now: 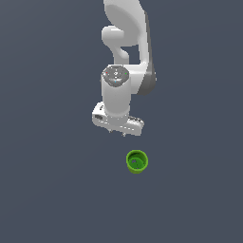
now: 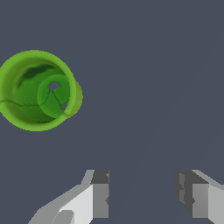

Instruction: Pick up the object and move it to a goal position.

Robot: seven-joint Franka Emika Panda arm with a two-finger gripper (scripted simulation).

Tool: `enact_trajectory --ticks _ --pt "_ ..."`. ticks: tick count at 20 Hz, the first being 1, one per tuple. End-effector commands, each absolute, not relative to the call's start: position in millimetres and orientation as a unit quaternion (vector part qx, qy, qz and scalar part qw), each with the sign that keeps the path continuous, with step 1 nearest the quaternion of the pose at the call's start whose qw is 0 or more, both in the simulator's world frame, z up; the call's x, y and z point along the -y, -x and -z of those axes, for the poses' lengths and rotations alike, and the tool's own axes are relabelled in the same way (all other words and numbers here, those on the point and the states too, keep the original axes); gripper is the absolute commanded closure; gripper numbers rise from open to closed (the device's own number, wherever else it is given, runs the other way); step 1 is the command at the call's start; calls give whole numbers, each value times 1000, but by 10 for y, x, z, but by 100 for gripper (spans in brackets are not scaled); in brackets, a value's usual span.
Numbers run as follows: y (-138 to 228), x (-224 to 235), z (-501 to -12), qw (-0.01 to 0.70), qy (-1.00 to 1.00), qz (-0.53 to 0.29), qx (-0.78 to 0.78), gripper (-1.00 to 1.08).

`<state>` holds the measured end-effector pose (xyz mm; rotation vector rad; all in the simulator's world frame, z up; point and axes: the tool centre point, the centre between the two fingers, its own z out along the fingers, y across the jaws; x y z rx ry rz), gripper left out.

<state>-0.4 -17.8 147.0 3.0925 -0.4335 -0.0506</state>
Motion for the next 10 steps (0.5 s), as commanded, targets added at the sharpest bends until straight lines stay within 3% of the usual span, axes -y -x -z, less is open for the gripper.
enact_trajectory --ticks 1,10 --pt "-32 133 -1443 8 -985 14 170 -20" --pt "-162 -33 -1343 4 -960 8 281 -20"
